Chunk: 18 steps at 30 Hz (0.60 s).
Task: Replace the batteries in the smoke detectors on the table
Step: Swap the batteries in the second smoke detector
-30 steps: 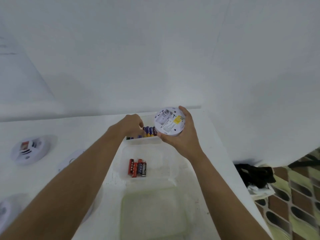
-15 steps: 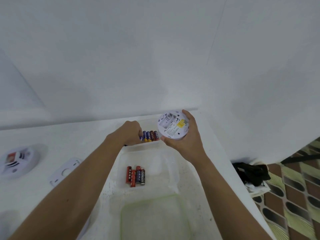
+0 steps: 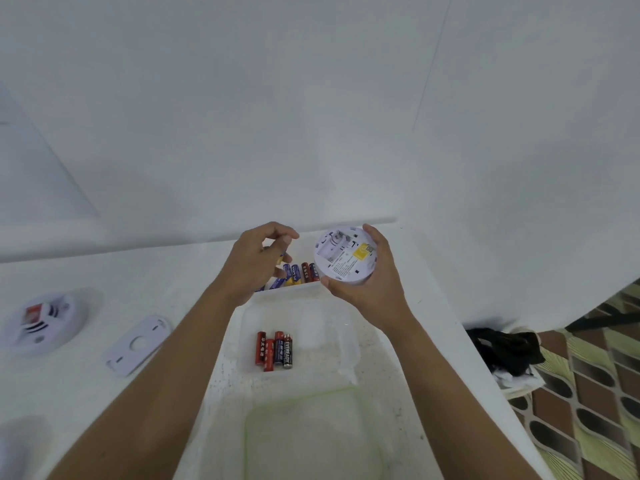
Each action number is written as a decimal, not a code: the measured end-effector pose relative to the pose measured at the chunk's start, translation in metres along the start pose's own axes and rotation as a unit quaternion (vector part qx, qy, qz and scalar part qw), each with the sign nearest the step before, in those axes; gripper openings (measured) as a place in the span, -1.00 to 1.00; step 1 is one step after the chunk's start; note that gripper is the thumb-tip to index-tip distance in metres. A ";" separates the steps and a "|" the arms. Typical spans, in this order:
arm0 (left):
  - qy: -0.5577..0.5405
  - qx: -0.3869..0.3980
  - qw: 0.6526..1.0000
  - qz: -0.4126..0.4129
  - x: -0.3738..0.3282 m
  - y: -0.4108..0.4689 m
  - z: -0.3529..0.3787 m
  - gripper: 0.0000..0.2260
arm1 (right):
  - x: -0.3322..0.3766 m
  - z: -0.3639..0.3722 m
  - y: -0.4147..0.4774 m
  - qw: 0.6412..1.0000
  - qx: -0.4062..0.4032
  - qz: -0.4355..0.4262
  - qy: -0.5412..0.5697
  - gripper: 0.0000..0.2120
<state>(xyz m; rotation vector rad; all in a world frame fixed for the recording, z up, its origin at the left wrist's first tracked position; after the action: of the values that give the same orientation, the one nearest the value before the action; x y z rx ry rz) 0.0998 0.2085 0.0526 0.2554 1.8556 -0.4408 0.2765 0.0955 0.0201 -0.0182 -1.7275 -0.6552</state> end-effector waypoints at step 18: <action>0.142 0.026 0.987 0.072 -0.047 -0.037 0.009 -0.72 | 0.022 0.021 -0.004 0.994 0.091 -0.055 -0.036 -0.10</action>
<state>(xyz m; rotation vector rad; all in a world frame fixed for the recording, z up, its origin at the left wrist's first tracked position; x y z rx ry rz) 0.1079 0.1731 0.1013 0.5067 2.0883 -0.3681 0.2502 0.0942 0.0360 0.1836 -1.8632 -0.5812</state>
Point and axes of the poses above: each hand's wrist, its own y-axis towards the middle knuckle, its own z-axis out of the palm, x = y × z, the point moved 10 cm from there along y, towards the middle knuckle, and after that the axes turned 14 degrees about -z, right-handed, at the moved point
